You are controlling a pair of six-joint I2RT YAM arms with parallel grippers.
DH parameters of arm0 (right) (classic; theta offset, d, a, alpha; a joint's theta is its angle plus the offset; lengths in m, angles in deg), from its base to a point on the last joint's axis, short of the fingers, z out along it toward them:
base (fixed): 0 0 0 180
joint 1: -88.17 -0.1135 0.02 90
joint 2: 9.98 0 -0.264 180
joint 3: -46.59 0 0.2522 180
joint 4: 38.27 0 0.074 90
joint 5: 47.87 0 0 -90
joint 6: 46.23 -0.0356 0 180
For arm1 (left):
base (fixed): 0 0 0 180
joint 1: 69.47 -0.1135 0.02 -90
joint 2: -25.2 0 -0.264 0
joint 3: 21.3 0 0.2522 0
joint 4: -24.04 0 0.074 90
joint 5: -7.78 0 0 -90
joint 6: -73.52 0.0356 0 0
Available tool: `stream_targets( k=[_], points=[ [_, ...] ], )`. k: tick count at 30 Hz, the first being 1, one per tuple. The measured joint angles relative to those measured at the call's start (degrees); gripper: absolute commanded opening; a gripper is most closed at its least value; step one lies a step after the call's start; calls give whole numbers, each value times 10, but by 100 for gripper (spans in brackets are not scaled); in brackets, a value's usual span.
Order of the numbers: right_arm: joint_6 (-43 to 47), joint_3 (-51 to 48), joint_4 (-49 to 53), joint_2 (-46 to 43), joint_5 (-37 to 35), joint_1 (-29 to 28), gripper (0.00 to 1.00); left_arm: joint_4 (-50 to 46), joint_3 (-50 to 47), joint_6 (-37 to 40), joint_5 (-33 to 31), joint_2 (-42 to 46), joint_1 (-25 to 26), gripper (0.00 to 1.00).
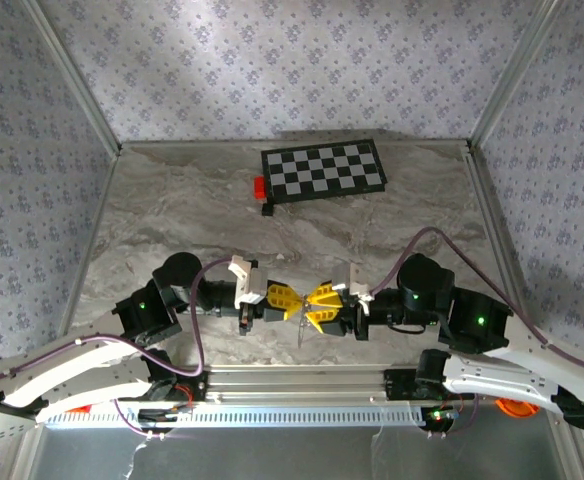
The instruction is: Put the keys on the keyring
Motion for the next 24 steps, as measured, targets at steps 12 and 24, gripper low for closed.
stream_targets(
  k=[12,24],
  points=[
    [-5,-10,-10,2,-17,4,0,-15,0,7,-5,1,1,0],
    [-4,-40,-25,-12,-30,4,0,-19,-3,8,-29,23,1,35]
  ],
)
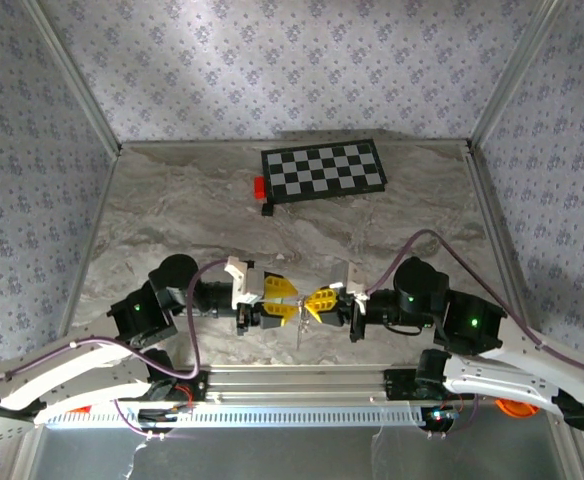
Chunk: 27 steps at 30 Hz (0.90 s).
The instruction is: Put the keys on the keyring
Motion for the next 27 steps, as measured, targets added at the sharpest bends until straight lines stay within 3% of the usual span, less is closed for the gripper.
stream_targets(
  k=[19,27],
  points=[
    [10,-24,-60,-23,30,0,0,41,-28,-26,5,13,0,38],
    [10,-27,-73,-19,30,0,0,51,-31,-35,8,1,0,28]
  ],
)
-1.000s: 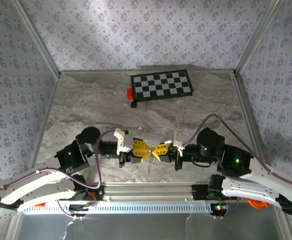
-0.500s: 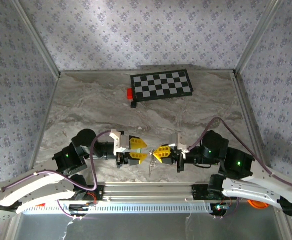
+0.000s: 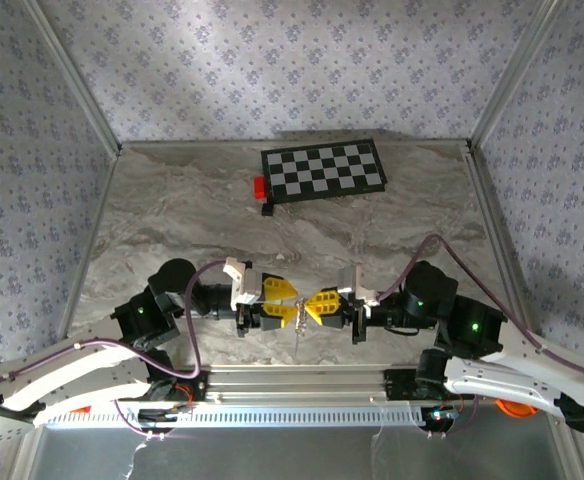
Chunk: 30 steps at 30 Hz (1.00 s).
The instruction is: Put the keys on the keyring
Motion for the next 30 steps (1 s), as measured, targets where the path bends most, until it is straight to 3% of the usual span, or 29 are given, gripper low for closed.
stream_targets(
  k=[24,25,30],
  points=[
    [2,-3,-7,1,-2,0,0,16,0,-8,15,-6,0,0],
    [2,-3,-7,2,-3,0,4,16,0,-8,15,-6,0,0],
    [1,-2,3,5,-14,0,46,4,0,-4,-2,-6,1,0]
  ],
)
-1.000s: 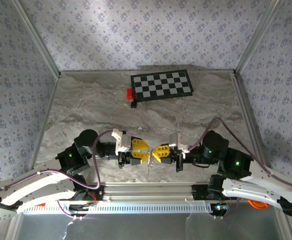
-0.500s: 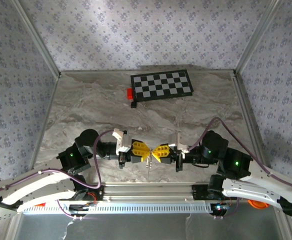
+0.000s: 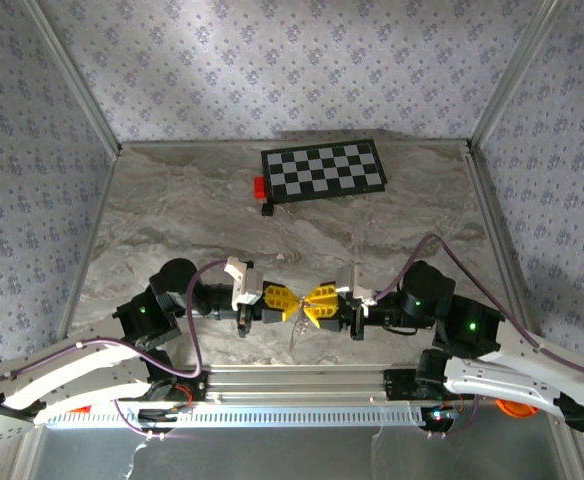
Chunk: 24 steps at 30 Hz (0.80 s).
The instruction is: Put the keys on the keyring
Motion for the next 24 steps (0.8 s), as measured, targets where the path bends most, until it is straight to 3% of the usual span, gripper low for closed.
stream_targets(
  k=[3,6,14,18,24],
  points=[
    [-5,1,20,-5,-17,0,63,-17,0,5,-22,0,0,0],
    [-11,2,41,-18,-40,6,72,-27,0,9,-40,1,0,0],
    [-49,6,100,-37,-96,74,77,-44,-2,10,-94,15,0,0],
    [-93,5,126,-22,-98,155,94,-62,-7,11,-138,21,0,0],
    [-157,-1,141,29,-83,242,93,-98,-13,11,-224,31,0,0]
  ],
)
